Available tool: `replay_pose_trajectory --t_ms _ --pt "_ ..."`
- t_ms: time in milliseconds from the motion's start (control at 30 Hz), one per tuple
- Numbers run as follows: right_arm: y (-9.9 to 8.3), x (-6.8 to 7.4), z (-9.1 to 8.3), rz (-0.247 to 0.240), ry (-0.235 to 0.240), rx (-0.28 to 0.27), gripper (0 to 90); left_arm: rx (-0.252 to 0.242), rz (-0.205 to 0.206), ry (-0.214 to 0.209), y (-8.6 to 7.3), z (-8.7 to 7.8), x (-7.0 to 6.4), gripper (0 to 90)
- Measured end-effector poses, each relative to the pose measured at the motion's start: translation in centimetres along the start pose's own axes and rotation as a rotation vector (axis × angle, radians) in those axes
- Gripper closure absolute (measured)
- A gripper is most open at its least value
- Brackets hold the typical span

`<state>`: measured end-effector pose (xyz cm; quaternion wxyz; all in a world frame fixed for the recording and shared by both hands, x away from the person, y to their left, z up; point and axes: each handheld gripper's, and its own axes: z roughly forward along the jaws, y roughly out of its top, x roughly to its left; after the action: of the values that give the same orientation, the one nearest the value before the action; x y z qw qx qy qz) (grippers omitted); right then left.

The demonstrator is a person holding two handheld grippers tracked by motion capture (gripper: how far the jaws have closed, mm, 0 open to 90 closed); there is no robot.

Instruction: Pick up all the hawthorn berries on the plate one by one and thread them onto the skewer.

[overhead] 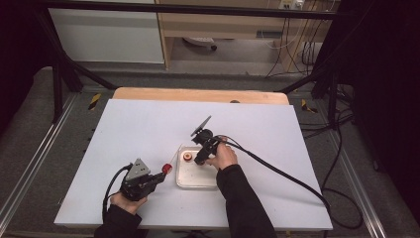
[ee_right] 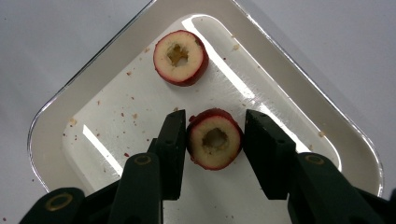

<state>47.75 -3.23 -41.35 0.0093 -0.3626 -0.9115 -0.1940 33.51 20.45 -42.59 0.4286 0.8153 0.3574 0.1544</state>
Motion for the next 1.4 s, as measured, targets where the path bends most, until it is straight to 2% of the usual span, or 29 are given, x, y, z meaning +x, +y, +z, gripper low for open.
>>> replay_pose_trajectory --t_ms 200,500,700,900,1067,1267,1333,1400 --pt "0.0 0.1 -0.3 0.020 0.010 0.001 60.5 -0.001 0.003 0.000 0.0 0.0 0.0 88.0" --pt "-0.6 0.3 -2.9 0.033 0.024 -0.097 60.5 -0.007 0.010 0.004 0.1 -0.1 -0.2 88.0" --pt "-2.1 0.4 -4.3 0.053 0.041 -0.170 60.6 -0.010 0.012 0.007 0.1 -0.2 -0.4 88.0" --pt "-4.4 0.1 -5.4 0.121 0.087 -0.337 60.7 -0.020 -0.003 0.019 0.2 -0.1 -0.8 88.0" --pt "-6.5 0.2 -5.6 0.181 0.149 -0.526 60.7 -0.028 -0.024 0.020 0.3 0.0 -1.1 88.0" --pt "-8.2 0.7 -5.1 0.254 0.212 -0.743 60.7 -0.040 -0.055 0.021 0.3 -0.1 -1.3 88.1" --pt "-8.6 0.8 -4.9 0.291 0.236 -0.806 60.7 -0.045 -0.065 0.019 0.4 -0.2 -1.4 88.1" --pt "-8.8 1.0 -4.5 0.314 0.241 -0.866 60.7 -0.050 -0.075 0.026 0.4 -0.2 -1.6 88.1"
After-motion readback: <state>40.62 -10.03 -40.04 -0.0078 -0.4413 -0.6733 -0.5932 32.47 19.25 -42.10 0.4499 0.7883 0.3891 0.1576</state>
